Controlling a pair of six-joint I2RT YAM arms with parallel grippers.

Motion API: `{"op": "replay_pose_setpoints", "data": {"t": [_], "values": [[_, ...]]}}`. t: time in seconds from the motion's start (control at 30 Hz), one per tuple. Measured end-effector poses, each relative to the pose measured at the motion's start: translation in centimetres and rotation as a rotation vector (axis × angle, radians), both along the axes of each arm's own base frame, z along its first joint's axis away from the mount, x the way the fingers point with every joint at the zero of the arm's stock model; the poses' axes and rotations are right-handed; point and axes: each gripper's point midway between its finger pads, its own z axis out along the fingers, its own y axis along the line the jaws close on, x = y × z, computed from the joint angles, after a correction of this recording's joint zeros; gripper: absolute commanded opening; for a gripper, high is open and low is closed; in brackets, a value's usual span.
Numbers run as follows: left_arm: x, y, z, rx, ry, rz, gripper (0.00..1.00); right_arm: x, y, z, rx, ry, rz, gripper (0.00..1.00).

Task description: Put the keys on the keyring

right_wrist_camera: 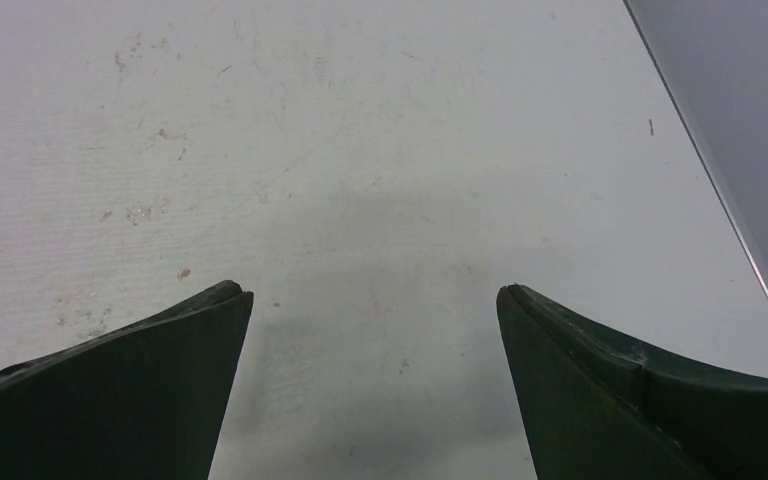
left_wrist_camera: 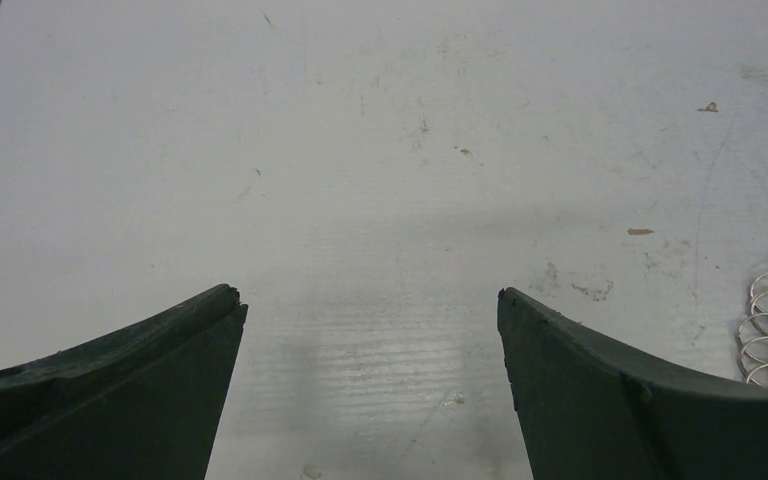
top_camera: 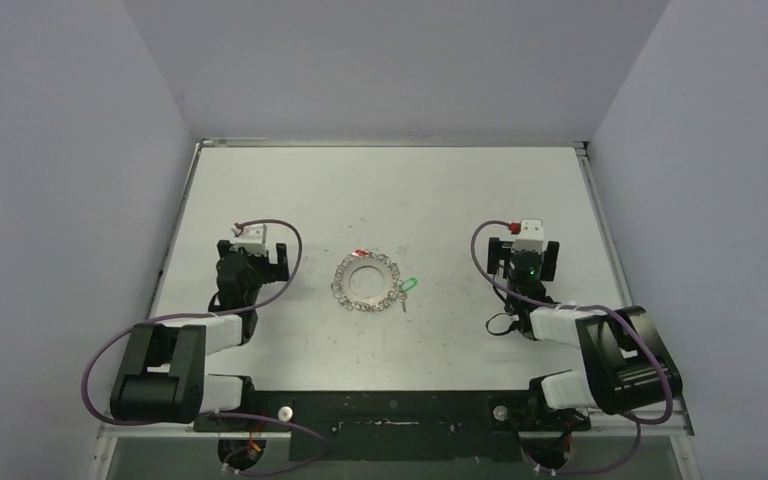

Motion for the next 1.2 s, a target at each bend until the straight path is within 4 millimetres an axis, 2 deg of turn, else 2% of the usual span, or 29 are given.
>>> {"op": "replay_pose_setpoints", "data": {"t": [0.23,0.37,0.6,0.7,0.8,0.9,1.07,1.2], "values": [[-0.7,-0.9,-0.6,-0.031,0.011,-0.047,0.97,1.6,0.0,-1.1,-0.048,-0.028,0.014,1.00],[-0.6,-1.0,-0.5,-0.033,0.006,-0.049,0.97,1.2,-0.3,-3.5,-0.071,0.027,0.014,1.00],[-0.6,0.5,0.3,0.028,-0.051,0.002,0.97,3.0,-1.4,-2.0,-0.054,-0.013,-0.027,1.00],[-0.1,0.7,-1.5,0.053,-0.048,-0.002,0.97,3.1,-1.4,-2.1,-0.052,-0.008,-0.026,1.00],[-0.6,1.3,-5.2,0.073,0.033,0.019,0.97,3.1,-1.4,-2.5,-0.044,0.012,-0.019,1.00],[-0.3,1.8,-4.6,0.074,0.017,0.043,0.97,3.5,-1.7,-2.4,-0.032,0.014,-0.021,1.00],[2.5,3.1,-2.5,0.068,-0.023,0.122,0.97,3.6,-1.8,-2.4,-0.019,0.018,-0.020,1.00],[2.5,3.5,-2.5,0.068,-0.017,0.146,0.97,3.5,-1.7,-2.7,-0.010,0.028,-0.014,1.00]]}}
